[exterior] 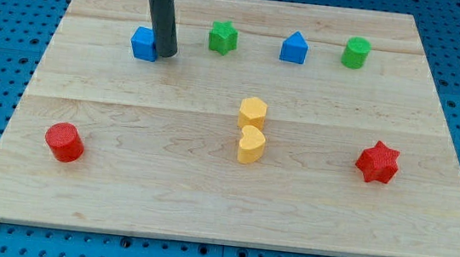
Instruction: Move the blue cube towards top left
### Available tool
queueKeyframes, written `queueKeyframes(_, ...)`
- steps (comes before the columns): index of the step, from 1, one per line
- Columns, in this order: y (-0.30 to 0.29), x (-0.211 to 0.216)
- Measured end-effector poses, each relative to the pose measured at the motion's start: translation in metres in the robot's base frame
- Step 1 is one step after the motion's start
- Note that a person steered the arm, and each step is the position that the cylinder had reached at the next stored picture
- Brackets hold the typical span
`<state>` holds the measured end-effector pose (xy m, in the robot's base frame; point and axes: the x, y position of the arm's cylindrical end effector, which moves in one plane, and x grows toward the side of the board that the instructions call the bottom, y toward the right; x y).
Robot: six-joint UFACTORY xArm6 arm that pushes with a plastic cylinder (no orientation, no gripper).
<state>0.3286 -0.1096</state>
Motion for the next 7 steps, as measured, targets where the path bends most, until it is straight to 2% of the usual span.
queueKeyframes(1,0.000,-0.007)
queueKeyframes(3,0.007,0.010)
queueKeyframes(7,-0.044,0.050)
